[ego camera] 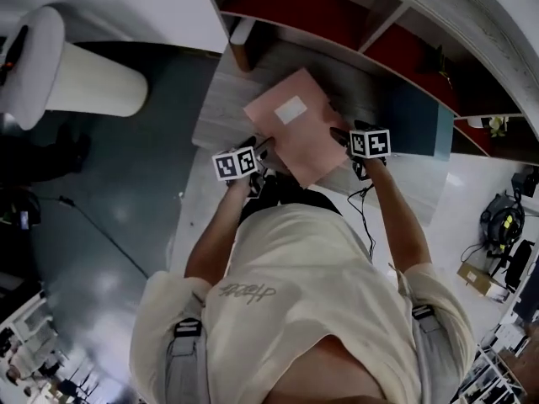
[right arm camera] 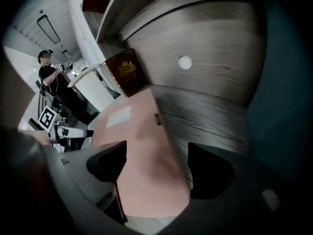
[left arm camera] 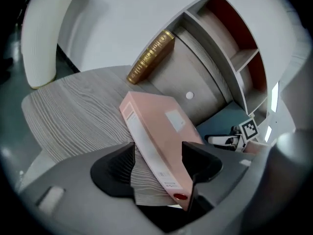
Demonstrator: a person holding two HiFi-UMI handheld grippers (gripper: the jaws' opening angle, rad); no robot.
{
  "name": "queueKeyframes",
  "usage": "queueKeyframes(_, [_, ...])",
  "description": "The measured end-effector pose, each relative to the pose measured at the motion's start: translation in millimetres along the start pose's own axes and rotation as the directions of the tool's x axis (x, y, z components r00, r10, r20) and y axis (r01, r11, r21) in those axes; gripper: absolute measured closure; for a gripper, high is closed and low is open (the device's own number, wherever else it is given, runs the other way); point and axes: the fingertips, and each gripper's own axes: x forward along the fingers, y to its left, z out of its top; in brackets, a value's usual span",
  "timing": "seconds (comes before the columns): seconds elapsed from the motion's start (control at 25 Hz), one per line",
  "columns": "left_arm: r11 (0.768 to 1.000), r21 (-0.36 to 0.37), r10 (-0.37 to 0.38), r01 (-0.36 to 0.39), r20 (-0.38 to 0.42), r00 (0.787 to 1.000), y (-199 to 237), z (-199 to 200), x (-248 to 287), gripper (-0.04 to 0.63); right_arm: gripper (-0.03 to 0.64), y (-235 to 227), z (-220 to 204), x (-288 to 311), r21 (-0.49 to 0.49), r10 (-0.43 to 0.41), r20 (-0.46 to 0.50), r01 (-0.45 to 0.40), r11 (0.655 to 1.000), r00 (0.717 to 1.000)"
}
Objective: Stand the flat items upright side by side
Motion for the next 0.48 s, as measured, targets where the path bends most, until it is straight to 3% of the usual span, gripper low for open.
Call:
queueKeyframes(0.16, [0.996, -0.093, -0.016, 0.015, -0.012, 1.000, -3.5, -7.9, 12.4, 0.270, 0.208, 6.7, 17.9, 30.2, -0.063, 0.101, -0.100, -0.107, 0.992, 0.990])
queueKeyframes(0.48, [0.985, -0.169, -0.028, 0.018, -0.055, 0.998, -3.6, -4.1, 32.1, 0.265, 0.198, 26.9, 25.7, 70.0, -0.137, 0.250, -0.322, -0.306, 0.942, 0.913])
